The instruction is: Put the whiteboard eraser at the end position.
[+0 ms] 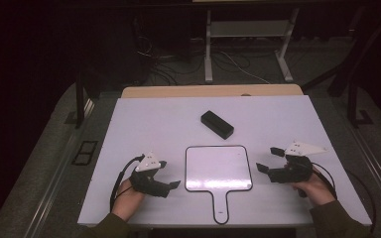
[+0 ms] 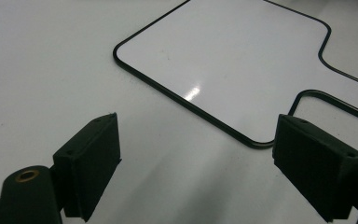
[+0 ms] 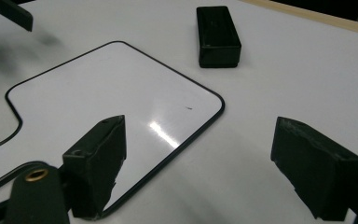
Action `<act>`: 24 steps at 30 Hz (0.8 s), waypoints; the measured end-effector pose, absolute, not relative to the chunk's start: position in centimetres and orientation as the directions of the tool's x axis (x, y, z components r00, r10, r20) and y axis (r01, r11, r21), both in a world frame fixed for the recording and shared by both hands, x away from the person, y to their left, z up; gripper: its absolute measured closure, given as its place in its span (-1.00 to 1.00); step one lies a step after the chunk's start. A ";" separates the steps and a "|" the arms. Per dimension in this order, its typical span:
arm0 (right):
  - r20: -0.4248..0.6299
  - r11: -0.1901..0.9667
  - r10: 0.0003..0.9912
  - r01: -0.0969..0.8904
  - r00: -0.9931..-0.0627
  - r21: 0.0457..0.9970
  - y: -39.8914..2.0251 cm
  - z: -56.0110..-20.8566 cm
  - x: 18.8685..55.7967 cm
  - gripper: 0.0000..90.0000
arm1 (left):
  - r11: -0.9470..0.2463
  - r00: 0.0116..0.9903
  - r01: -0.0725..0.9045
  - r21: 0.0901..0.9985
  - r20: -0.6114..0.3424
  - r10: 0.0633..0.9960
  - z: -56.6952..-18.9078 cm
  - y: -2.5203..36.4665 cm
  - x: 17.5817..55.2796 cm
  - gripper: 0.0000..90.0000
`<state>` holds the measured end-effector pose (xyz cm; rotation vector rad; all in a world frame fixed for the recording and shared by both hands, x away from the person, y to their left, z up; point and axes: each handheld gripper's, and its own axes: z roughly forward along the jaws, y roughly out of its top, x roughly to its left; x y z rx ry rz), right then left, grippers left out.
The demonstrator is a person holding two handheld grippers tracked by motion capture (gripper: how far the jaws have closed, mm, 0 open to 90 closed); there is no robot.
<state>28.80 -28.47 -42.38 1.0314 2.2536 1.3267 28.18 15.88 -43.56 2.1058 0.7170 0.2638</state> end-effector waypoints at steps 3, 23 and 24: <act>0.078 0.308 0.722 0.420 -0.687 0.854 -28.7 -42.7 28.3 -0.63 | -0.460 0.813 0.396 0.795 -0.070 0.579 -43.6 15.9 28.2 -0.69; 0.086 0.309 0.721 0.430 -0.687 0.848 -29.7 -44.1 25.3 -0.62 | -0.461 0.811 0.397 0.794 -0.068 0.581 -43.6 16.1 28.2 -0.69; 0.085 0.309 0.722 0.429 -0.687 0.849 -29.7 -44.1 25.3 -0.63 | -0.459 0.811 0.396 0.795 -0.068 0.581 -43.6 16.1 28.1 -0.69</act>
